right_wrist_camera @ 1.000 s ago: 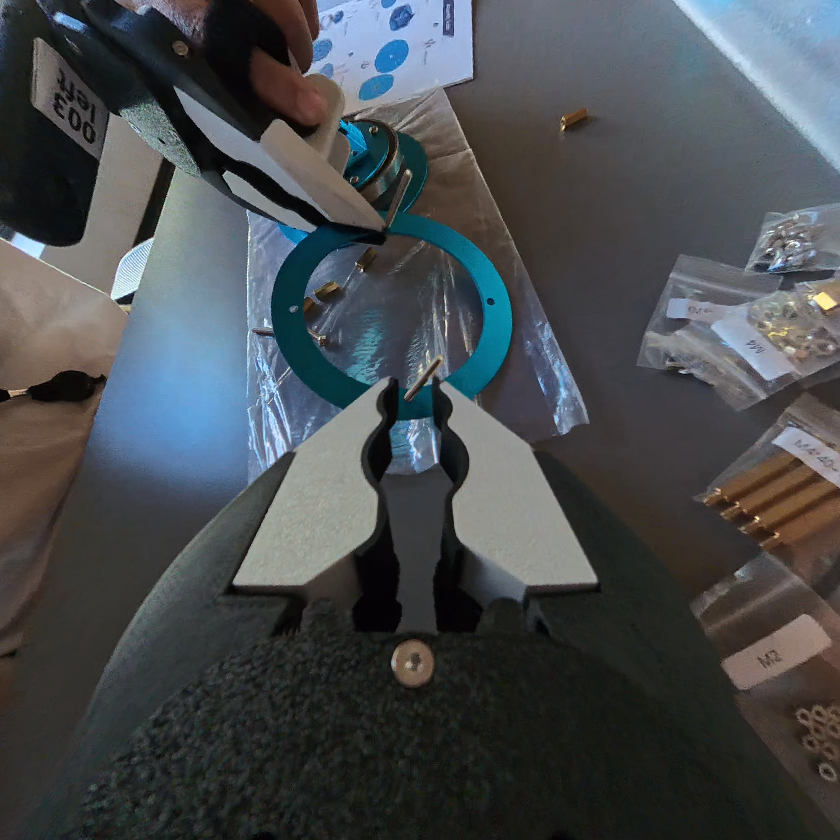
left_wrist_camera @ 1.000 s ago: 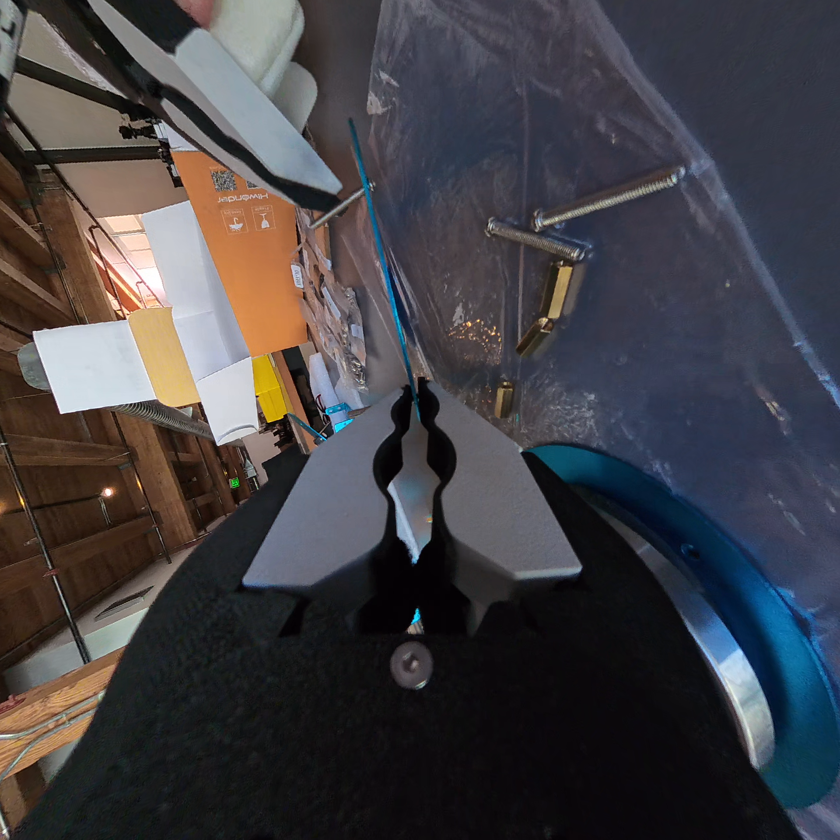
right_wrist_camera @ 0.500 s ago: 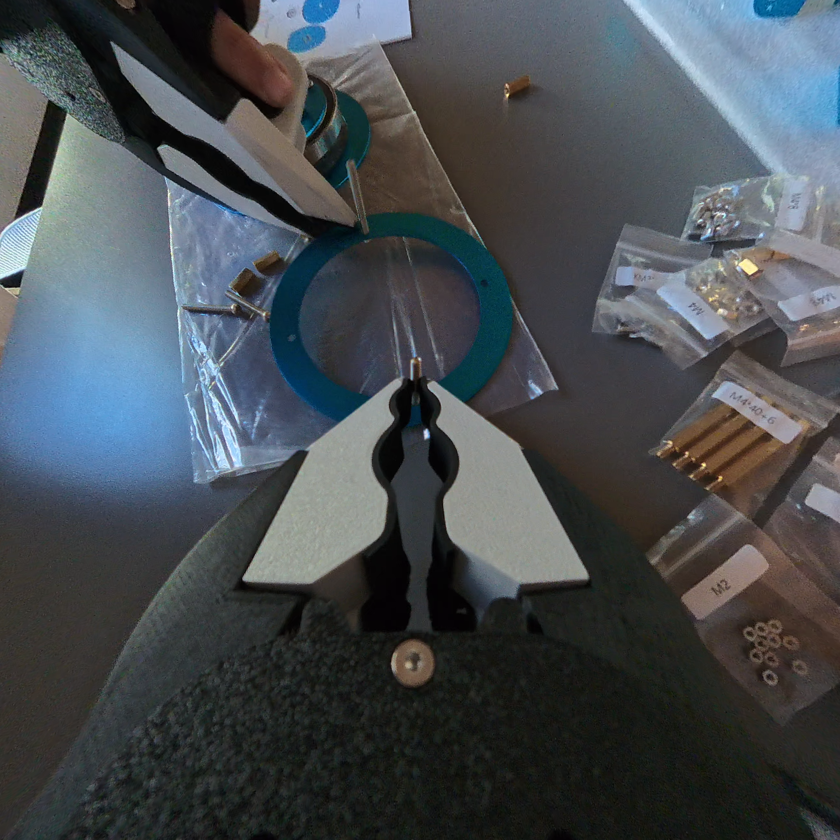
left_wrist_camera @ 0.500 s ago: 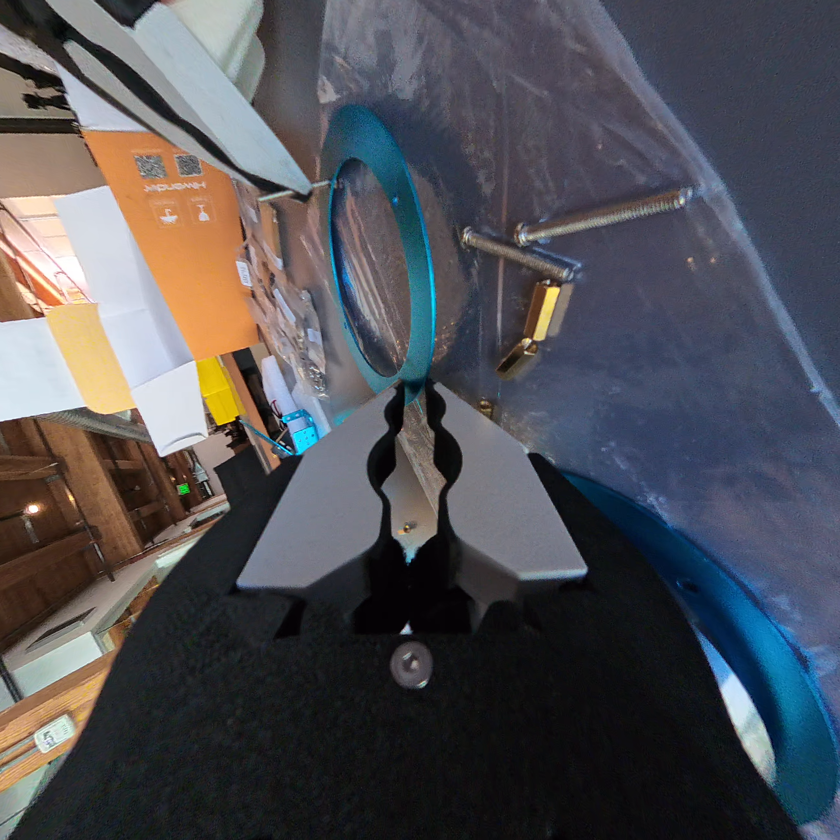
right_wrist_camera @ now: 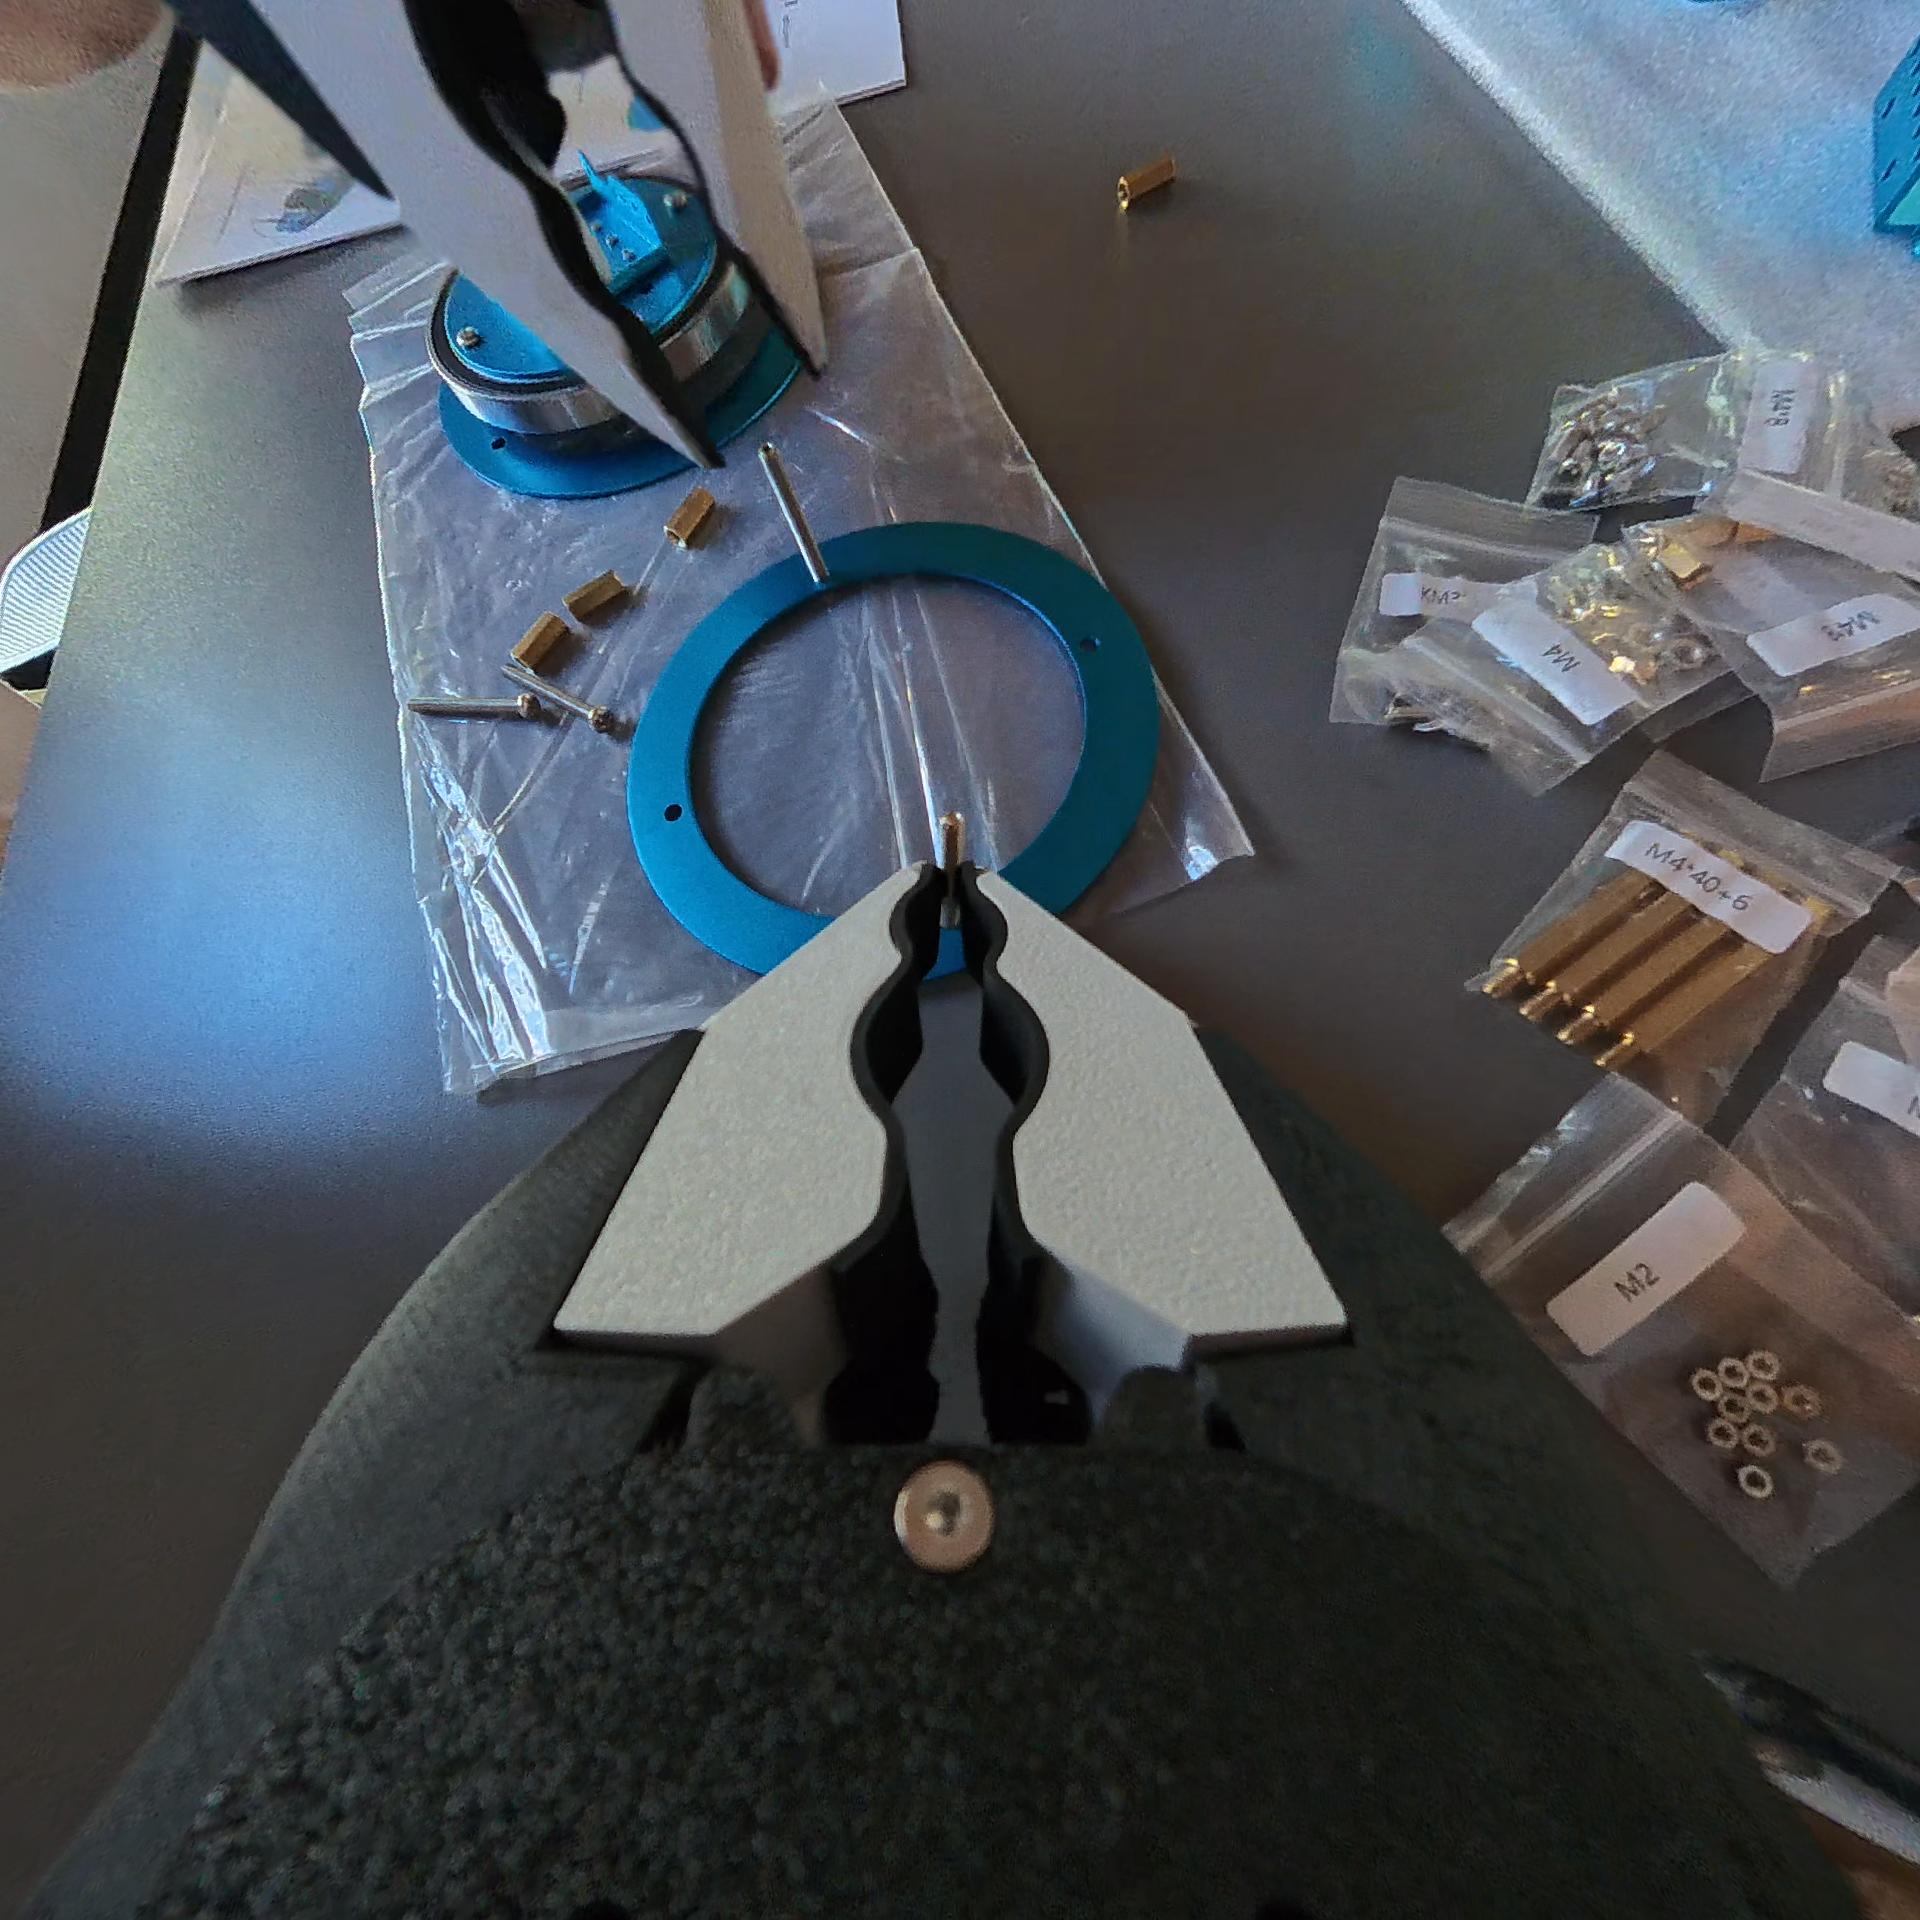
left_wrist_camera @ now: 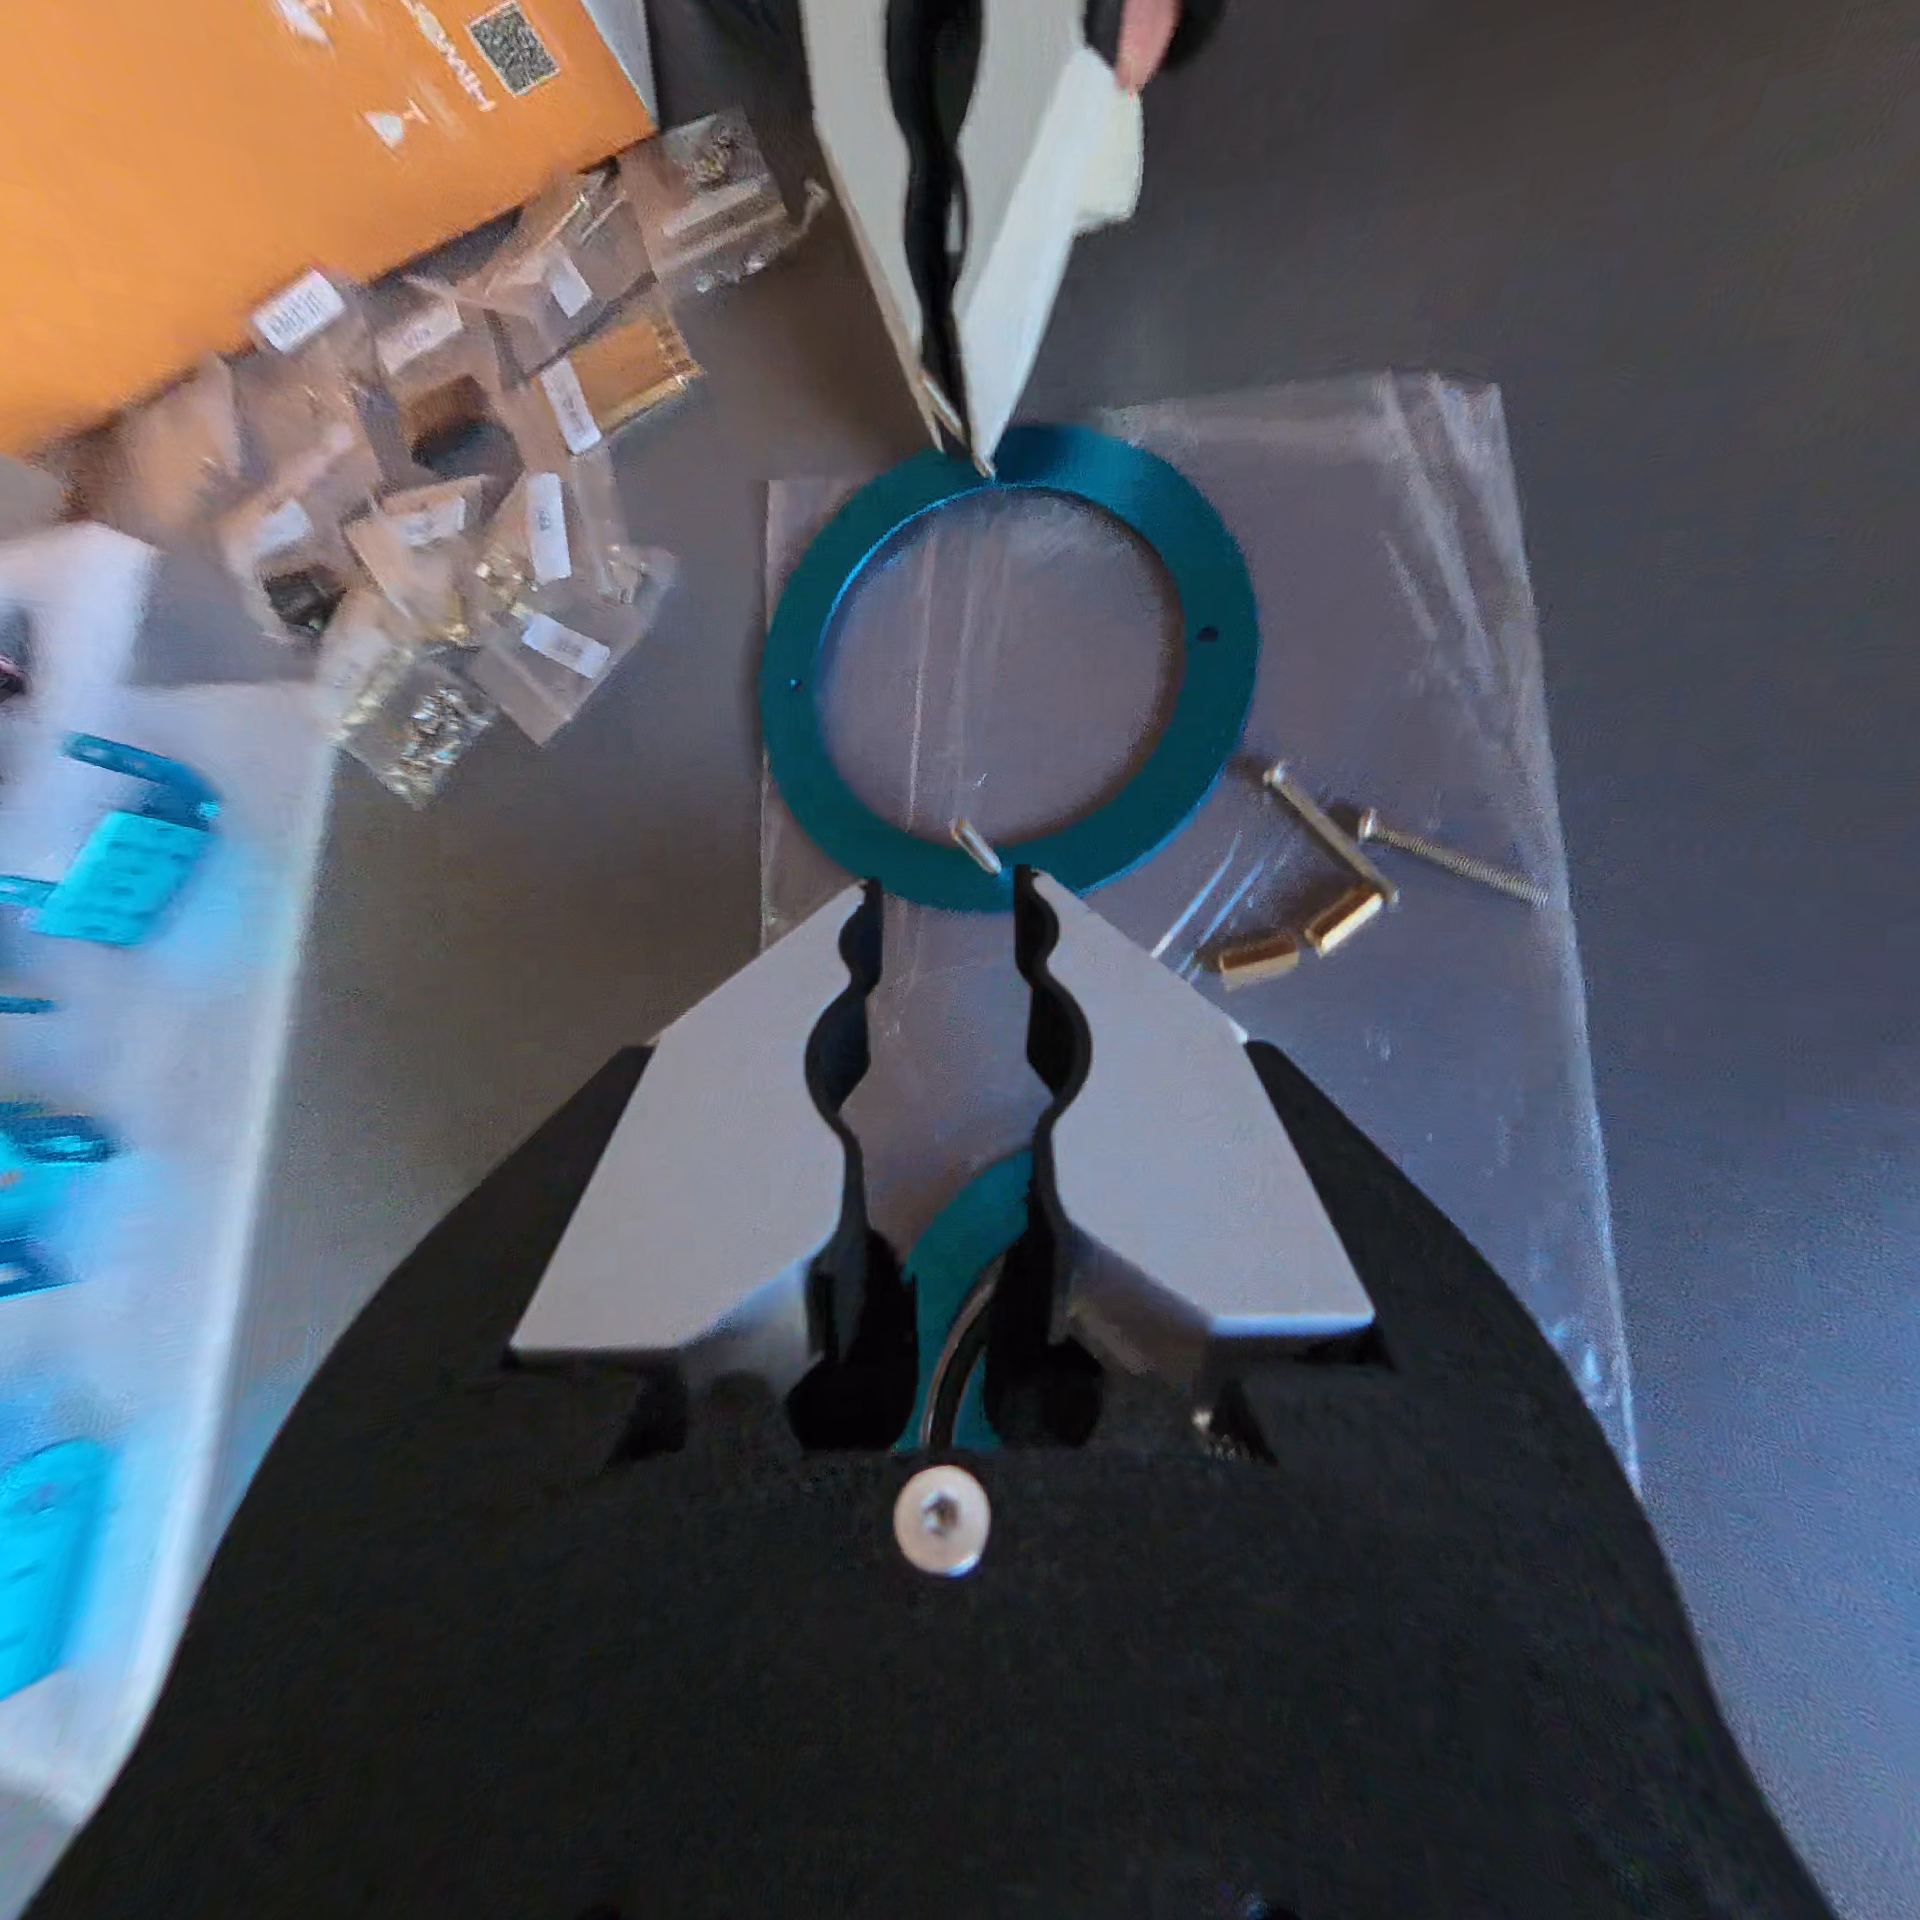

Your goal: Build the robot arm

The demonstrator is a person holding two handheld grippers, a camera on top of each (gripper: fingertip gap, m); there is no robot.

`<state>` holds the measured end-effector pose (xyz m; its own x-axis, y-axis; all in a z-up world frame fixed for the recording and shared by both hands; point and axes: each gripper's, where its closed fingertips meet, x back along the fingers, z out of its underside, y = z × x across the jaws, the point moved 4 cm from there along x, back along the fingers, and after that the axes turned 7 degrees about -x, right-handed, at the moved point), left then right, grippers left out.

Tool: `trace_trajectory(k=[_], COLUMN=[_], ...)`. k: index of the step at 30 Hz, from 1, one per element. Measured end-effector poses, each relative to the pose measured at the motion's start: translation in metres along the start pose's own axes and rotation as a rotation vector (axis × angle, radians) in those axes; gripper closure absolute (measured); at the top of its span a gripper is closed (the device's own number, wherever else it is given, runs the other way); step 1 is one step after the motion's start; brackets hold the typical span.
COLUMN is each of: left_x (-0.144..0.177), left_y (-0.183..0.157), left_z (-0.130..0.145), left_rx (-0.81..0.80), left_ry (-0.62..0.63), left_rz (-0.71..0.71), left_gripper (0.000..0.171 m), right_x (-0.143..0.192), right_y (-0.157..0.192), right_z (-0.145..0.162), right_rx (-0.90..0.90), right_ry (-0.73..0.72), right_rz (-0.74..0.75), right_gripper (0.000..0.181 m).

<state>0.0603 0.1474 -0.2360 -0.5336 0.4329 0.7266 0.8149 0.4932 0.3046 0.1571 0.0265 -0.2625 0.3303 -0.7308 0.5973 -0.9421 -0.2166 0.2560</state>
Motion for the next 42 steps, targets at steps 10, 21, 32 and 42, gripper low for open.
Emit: trace_trajectory(k=[10,21,32,42], left_x=[-0.015,-0.002,-0.002,0.003], left_y=[0.002,0.006,0.001,0.006], left_z=[-0.005,0.0,0.009,0.004], left_rx=[0.025,-0.033,0.026,0.082], left_ry=[-0.029,0.04,-0.003,-0.041], left_rz=[0.124,0.134,0.155,0.154], left_gripper=[0.163,0.169,0.169,0.155], right_x=[0.001,-0.006,-0.013,-0.011], right_y=[0.0,0.002,0.008,0.008], right_z=[0.001,-0.014,-0.007,-0.009], right_rx=[-0.018,-0.06,-0.083,-0.07], right_ry=[-0.002,-0.034,0.009,-0.017], right_rz=[-0.005,-0.015,-0.038,-0.031], right_gripper=[0.179,0.179,0.179,0.169])
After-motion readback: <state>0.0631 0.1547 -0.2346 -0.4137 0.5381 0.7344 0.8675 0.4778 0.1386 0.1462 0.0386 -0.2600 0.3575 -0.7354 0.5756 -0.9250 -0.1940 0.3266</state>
